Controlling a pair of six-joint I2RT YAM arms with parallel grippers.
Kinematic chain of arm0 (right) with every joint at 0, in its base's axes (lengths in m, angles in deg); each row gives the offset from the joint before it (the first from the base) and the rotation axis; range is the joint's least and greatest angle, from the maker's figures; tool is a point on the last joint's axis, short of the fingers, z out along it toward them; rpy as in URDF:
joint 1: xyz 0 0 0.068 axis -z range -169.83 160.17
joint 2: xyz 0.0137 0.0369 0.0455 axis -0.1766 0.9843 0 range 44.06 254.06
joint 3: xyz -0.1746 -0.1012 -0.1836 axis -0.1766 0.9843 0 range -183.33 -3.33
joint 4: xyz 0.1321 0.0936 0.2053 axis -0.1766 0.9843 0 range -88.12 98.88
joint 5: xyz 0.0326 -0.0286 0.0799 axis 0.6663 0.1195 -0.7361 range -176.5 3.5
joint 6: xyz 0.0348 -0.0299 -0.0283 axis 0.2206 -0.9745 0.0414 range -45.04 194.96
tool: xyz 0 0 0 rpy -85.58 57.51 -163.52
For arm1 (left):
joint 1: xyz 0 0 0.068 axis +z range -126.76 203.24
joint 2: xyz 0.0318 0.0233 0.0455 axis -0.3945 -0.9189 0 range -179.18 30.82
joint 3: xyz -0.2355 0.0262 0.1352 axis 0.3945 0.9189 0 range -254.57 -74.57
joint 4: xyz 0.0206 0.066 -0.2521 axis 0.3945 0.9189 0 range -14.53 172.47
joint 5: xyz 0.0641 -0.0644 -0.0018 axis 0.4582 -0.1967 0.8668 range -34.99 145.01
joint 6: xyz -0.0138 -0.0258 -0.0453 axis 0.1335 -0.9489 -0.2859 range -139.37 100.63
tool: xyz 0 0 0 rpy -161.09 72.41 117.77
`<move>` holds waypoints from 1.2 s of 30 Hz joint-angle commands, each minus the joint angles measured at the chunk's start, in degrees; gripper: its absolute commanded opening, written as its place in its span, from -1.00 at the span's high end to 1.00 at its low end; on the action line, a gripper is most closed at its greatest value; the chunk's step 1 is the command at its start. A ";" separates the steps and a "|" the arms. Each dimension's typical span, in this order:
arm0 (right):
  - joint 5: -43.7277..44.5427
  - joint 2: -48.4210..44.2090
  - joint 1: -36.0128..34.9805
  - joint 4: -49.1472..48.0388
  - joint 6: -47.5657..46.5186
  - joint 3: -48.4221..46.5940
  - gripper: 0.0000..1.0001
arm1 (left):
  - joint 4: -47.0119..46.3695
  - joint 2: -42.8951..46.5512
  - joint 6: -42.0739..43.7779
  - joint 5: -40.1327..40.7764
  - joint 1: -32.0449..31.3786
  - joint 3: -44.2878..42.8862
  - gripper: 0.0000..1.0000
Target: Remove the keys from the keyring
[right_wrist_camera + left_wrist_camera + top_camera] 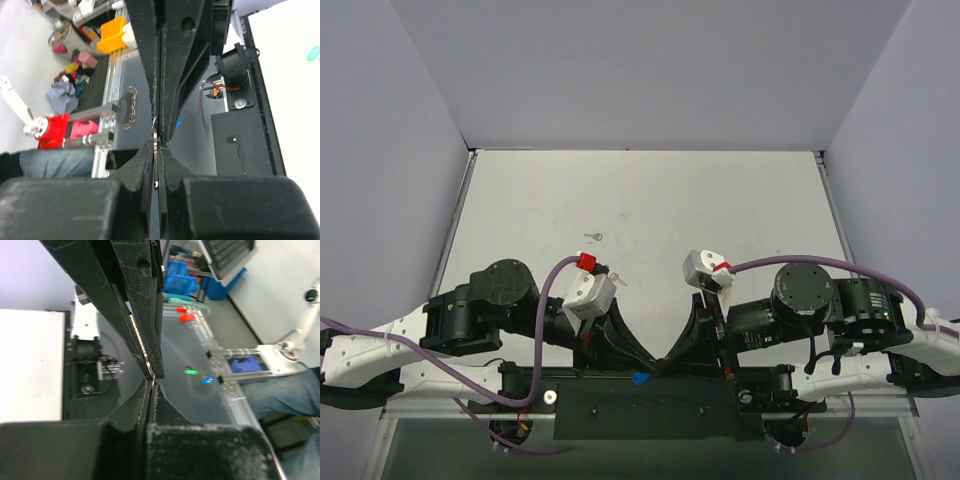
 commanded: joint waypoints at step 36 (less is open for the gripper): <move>46.74 13.12 -29.86 13.71 -9.10 -15.51 1.00 | -38.93 14.89 -38.19 2.94 16.98 19.76 1.00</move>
